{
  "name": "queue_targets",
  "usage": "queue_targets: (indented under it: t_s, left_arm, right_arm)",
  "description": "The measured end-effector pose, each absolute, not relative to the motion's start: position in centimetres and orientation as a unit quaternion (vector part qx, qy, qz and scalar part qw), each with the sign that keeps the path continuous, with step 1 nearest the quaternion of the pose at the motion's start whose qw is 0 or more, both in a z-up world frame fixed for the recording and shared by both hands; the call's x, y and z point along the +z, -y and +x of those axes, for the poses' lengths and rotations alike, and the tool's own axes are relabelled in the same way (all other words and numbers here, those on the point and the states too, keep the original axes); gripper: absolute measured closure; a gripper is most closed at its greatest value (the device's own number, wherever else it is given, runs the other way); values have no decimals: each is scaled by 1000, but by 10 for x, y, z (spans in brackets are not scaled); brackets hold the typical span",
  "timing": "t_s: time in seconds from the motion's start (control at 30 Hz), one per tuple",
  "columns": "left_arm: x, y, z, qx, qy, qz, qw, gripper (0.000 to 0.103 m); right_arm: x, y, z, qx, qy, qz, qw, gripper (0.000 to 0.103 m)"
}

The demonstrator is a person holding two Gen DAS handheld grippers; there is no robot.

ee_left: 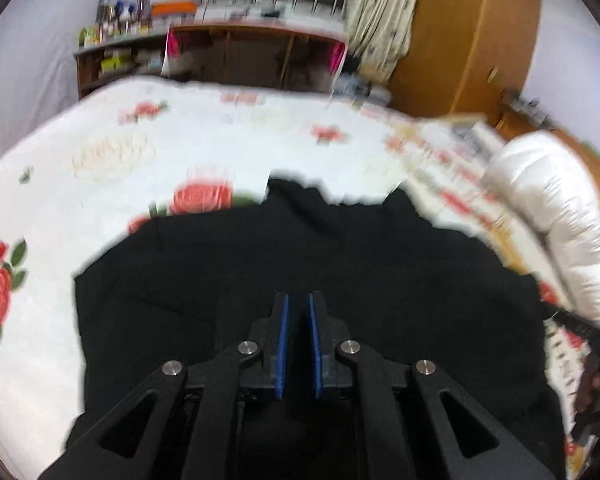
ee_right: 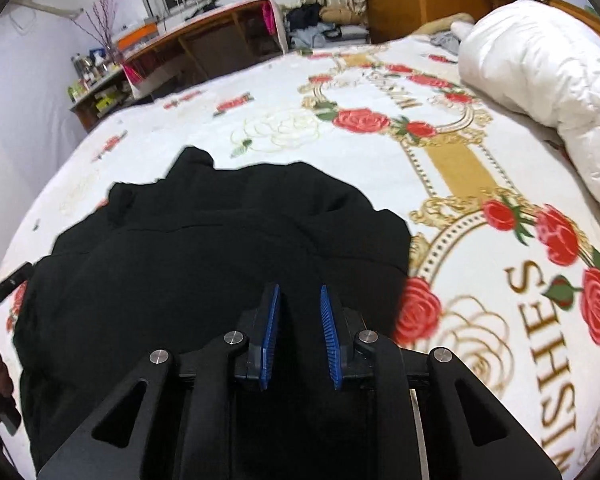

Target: Fold large clothes

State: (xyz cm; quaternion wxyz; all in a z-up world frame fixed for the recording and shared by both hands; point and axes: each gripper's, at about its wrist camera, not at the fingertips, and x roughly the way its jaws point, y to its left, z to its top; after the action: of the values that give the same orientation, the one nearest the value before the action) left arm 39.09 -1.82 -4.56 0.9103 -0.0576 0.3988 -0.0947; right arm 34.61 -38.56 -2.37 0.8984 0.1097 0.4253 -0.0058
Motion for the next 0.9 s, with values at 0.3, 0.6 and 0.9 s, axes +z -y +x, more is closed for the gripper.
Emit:
queue_targets:
  t_s: [0.3,0.6,0.9]
  left_arm:
    - [-96,14,394,-92,-401,-57,910,94]
    - [-56,10,371,-78,-395,-64,913,94]
    - [-81,8,360,-82,-411,-57,906,94]
  right_arm:
    - [-63,383,366,-17,-451,75,889,81]
    - [-1,353,334,6,-400,60,914,81]
    - [-52,281,356,78,-455,20,887,79]
